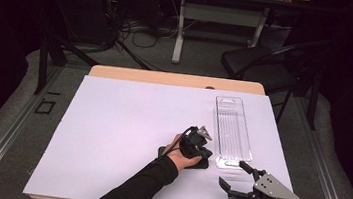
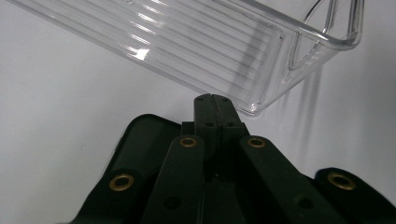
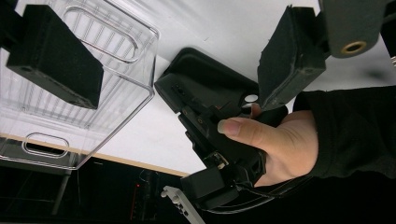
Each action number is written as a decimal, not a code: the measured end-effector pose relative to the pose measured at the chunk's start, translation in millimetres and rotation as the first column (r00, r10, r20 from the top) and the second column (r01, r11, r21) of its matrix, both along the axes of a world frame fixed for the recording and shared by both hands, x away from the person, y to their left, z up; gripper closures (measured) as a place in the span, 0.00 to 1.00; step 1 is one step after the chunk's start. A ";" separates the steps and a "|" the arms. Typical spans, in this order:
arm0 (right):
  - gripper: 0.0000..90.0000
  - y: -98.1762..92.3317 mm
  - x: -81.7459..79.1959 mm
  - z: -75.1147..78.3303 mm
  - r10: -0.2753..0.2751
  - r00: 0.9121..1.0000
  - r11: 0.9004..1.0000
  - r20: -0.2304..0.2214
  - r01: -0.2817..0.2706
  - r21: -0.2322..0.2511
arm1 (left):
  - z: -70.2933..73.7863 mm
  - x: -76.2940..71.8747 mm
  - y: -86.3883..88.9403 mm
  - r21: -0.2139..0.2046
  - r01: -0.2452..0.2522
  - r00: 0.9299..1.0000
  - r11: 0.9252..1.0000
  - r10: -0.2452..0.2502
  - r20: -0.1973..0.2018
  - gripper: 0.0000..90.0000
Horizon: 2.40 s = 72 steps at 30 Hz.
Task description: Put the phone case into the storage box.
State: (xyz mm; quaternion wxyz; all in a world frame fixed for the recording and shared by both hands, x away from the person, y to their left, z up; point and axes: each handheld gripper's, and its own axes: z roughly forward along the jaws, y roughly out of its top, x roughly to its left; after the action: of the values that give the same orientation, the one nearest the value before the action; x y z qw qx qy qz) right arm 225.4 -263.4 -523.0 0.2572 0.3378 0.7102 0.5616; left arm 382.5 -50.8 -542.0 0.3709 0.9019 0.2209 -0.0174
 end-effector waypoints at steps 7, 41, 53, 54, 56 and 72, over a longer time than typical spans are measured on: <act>0.16 -0.1 0.2 -0.4 -0.003 1.000 1.000 -0.003 0.003 0.003 | -1.8 1.2 -2.7 0.001 -0.008 1.000 1.000 0.008 -0.005 1.00; 0.16 -0.5 -0.1 -1.3 0.000 1.000 1.000 -0.008 0.000 0.000 | 0.5 4.0 4.7 0.153 -0.048 0.999 0.987 0.046 0.018 1.00; 0.16 0.4 0.2 -1.9 0.000 1.000 1.000 -0.009 0.000 0.002 | 1.0 6.3 36.4 0.156 -0.086 0.996 0.984 0.088 -0.007 1.00; 0.16 0.5 0.3 -2.1 -0.001 1.000 1.000 -0.010 0.001 0.002 | 1.0 6.0 39.5 0.155 -0.091 0.996 0.984 0.094 -0.008 1.00; 0.16 1.0 0.4 -2.4 -0.001 1.000 1.000 -0.015 0.001 0.006 | 1.0 4.8 48.1 0.155 -0.103 0.994 0.982 0.106 -0.011 1.00; 0.16 1.9 -1.0 -1.8 0.012 1.000 1.000 -0.011 -0.012 -0.001 | 2.4 -3.2 89.4 0.179 -0.156 0.986 0.971 0.163 -0.027 1.00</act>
State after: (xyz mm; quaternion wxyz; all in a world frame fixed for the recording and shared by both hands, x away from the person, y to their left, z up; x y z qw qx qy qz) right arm 224.4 -261.5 -524.8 0.2501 0.3363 0.7138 0.5611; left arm 379.3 38.7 -539.7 0.2850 0.9099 0.3011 0.0132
